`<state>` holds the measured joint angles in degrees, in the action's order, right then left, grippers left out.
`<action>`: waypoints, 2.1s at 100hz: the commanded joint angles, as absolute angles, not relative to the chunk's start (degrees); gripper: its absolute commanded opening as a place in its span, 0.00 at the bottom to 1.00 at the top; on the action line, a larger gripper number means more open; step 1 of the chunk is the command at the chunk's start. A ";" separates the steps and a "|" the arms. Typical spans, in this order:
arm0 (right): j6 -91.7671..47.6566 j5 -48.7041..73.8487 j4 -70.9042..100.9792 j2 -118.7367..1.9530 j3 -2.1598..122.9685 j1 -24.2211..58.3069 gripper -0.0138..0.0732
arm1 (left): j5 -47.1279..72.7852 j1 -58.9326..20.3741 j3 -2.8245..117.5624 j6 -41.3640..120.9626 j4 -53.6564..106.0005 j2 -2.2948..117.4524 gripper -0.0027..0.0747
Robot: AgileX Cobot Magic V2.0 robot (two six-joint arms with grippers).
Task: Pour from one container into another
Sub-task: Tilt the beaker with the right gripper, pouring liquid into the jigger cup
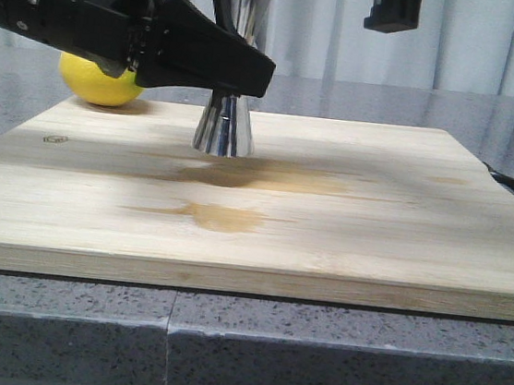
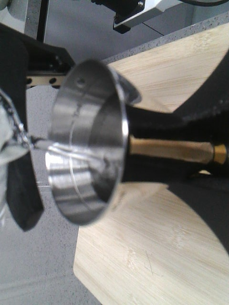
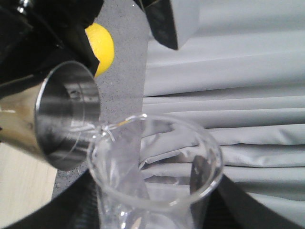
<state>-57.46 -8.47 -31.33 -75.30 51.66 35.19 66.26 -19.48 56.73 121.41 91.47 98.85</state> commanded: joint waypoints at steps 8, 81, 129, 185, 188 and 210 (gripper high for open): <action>-57.61 -12.18 -32.26 -73.28 53.65 34.84 0.40 | 72.64 -19.31 58.44 120.77 95.34 95.83 0.01; -57.61 -12.18 -33.67 -73.28 53.65 34.84 0.40 | 72.64 -19.31 58.44 120.68 95.34 95.83 0.01; -57.61 -12.18 -35.11 -73.28 53.65 34.84 0.40 | 72.64 -19.31 58.44 120.68 95.34 95.83 0.01; -57.61 -12.18 -18.70 -73.28 53.65 34.84 0.40 | 72.64 -19.31 58.44 120.68 95.34 95.83 0.01; -57.61 -12.18 -16.10 -73.28 53.65 34.84 0.40 | 72.64 -19.31 58.44 120.68 95.34 95.83 0.01; -57.61 -14.58 5.46 -73.28 53.65 34.84 0.40 | 72.64 -19.31 58.44 120.68 95.34 95.83 0.01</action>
<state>-57.46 -8.17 -4.30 -75.30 51.66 35.19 66.26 -19.48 56.73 121.25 91.47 98.85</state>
